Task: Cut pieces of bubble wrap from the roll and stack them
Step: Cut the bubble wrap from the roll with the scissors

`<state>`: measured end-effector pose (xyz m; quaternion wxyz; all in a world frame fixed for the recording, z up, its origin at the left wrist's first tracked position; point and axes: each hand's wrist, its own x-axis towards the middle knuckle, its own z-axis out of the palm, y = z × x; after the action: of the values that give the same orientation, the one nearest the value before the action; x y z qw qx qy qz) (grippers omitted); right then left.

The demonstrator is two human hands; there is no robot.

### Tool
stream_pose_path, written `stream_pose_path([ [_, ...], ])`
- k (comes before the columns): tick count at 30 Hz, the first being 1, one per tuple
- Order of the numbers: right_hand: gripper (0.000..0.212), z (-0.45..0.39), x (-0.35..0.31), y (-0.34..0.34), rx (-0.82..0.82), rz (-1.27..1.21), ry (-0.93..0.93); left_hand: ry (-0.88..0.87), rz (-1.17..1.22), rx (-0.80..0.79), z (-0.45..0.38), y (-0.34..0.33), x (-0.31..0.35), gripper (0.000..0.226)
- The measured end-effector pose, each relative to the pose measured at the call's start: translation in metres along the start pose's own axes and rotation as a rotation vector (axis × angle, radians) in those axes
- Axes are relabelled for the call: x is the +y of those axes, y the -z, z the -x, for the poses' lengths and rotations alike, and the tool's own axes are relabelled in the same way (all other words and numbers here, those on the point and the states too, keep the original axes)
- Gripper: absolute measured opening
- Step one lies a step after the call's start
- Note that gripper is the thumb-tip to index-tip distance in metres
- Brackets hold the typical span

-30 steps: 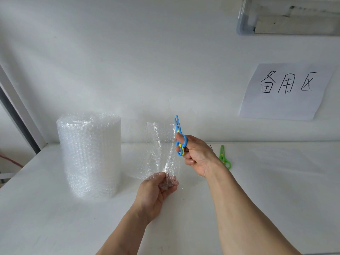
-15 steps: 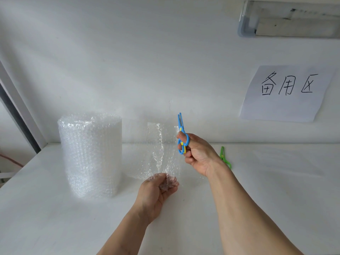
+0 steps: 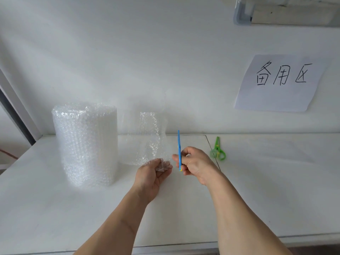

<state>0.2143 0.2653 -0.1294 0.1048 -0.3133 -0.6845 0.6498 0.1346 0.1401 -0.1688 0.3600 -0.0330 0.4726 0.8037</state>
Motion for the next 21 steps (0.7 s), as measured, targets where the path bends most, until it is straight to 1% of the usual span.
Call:
stream_pose_path([
  [3,0.012,0.005,0.015,0.002,-0.055,0.046,-0.022,0.009,0.007,0.022,-0.001,0.0,0.0,0.012],
  [5,0.007,0.009,0.02,0.007,-0.027,0.092,-0.011,0.004,0.012,0.037,-0.001,0.0,0.001,0.011],
  [9,0.013,0.016,0.03,0.022,0.067,0.171,-0.002,-0.013,0.022,0.061,-0.003,0.002,0.002,0.007],
  [12,0.018,0.021,0.042,0.033,0.102,0.242,-0.038,-0.025,0.063,0.07,-0.004,0.004,0.002,0.011],
  [15,0.017,0.023,0.046,0.05,0.182,0.416,-0.023,-0.05,0.067,0.062,0.0,0.004,-0.003,0.016],
  [16,0.018,0.024,0.046,0.057,0.221,0.506,-0.01,-0.063,0.053,0.067,0.002,0.003,-0.005,0.02],
  [17,0.019,0.028,0.044,0.064,0.26,0.592,-0.001,-0.074,0.031,0.081,0.004,0.003,-0.008,0.029],
  [19,0.018,0.035,0.044,0.079,0.326,0.719,0.0,-0.086,-0.018,0.131,0.007,0.0,-0.012,0.051],
  [20,0.016,0.038,0.046,0.084,0.357,0.762,0.0,-0.095,-0.035,0.158,0.007,-0.001,-0.014,0.056],
  [21,0.015,0.041,0.049,0.088,0.388,0.796,0.002,-0.101,-0.044,0.181,0.009,-0.004,-0.014,0.057],
])
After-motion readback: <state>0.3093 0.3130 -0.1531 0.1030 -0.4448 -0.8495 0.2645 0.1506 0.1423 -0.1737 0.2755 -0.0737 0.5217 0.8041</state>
